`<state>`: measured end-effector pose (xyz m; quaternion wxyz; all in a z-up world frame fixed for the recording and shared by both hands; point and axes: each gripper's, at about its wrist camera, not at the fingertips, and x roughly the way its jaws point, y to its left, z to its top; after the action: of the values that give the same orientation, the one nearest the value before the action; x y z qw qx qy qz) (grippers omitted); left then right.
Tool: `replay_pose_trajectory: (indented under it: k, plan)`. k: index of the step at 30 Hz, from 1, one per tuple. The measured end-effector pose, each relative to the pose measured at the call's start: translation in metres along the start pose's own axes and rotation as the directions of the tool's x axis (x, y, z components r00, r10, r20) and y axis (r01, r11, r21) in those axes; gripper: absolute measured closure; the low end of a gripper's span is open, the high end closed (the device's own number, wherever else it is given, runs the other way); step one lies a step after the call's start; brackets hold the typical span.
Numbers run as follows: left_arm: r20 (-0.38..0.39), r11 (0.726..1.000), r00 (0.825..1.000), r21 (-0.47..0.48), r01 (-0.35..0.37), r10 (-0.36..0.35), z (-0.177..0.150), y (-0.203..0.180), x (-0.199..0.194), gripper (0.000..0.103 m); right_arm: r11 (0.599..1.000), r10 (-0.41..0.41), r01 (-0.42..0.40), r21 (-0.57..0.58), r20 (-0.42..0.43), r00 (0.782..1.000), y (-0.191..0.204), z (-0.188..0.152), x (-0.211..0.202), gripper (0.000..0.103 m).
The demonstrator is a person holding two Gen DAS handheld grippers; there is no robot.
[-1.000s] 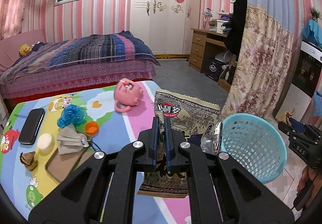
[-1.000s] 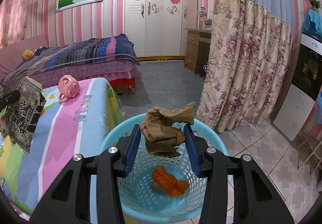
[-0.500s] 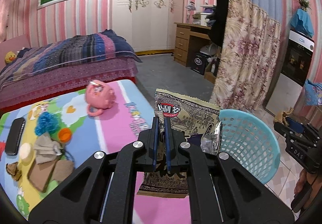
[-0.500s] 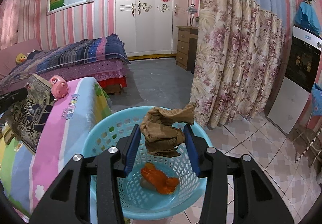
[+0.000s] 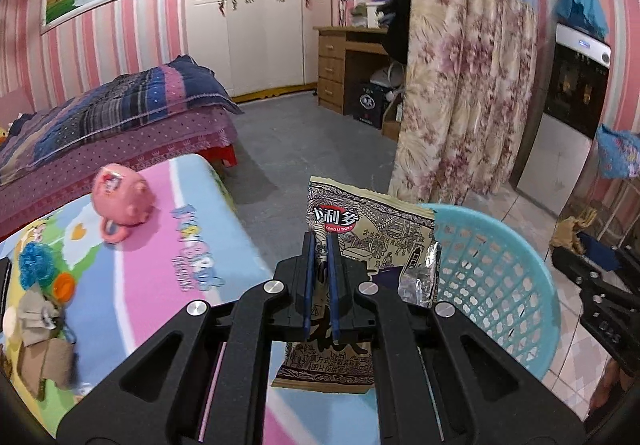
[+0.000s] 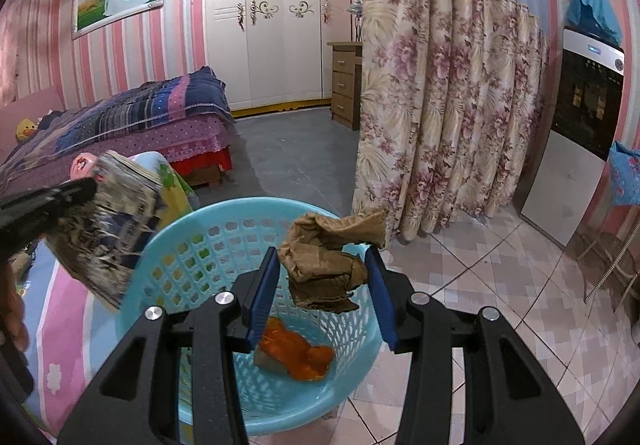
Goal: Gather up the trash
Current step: 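Open the left gripper to drop the wrapper into the basket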
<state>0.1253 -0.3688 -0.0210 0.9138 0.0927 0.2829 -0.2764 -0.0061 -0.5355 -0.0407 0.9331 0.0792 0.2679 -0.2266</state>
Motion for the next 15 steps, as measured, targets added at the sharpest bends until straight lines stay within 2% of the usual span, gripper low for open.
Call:
replay_pose_trajectory:
  k: [4, 6, 8, 15]
  plan:
    - [-0.013, 1.0, 1.0, 0.024, -0.003, 0.003, -0.002, -0.011, 0.011, 0.09, 1.0, -0.005, 0.005, -0.002, -0.007, 1.0, -0.005, -0.003, 0.002, 0.059]
    - [-0.017, 1.0, 1.0, 0.022, -0.002, 0.002, -0.004, -0.01, 0.012, 0.072, 1.0, -0.005, 0.005, -0.003, -0.009, 1.0, -0.006, -0.004, 0.003, 0.059]
    - [-0.01, 1.0, 1.0, 0.009, -0.012, 0.012, -0.005, -0.005, 0.01, 0.041, 1.0, -0.004, 0.004, -0.001, -0.008, 1.0, -0.006, -0.004, 0.003, 0.059]
    - [0.039, 0.998, 0.997, -0.015, -0.068, 0.068, -0.002, 0.019, -0.012, 0.022, 1.0, 0.006, -0.006, -0.007, -0.012, 1.0, 0.002, -0.007, 0.006, 0.059]
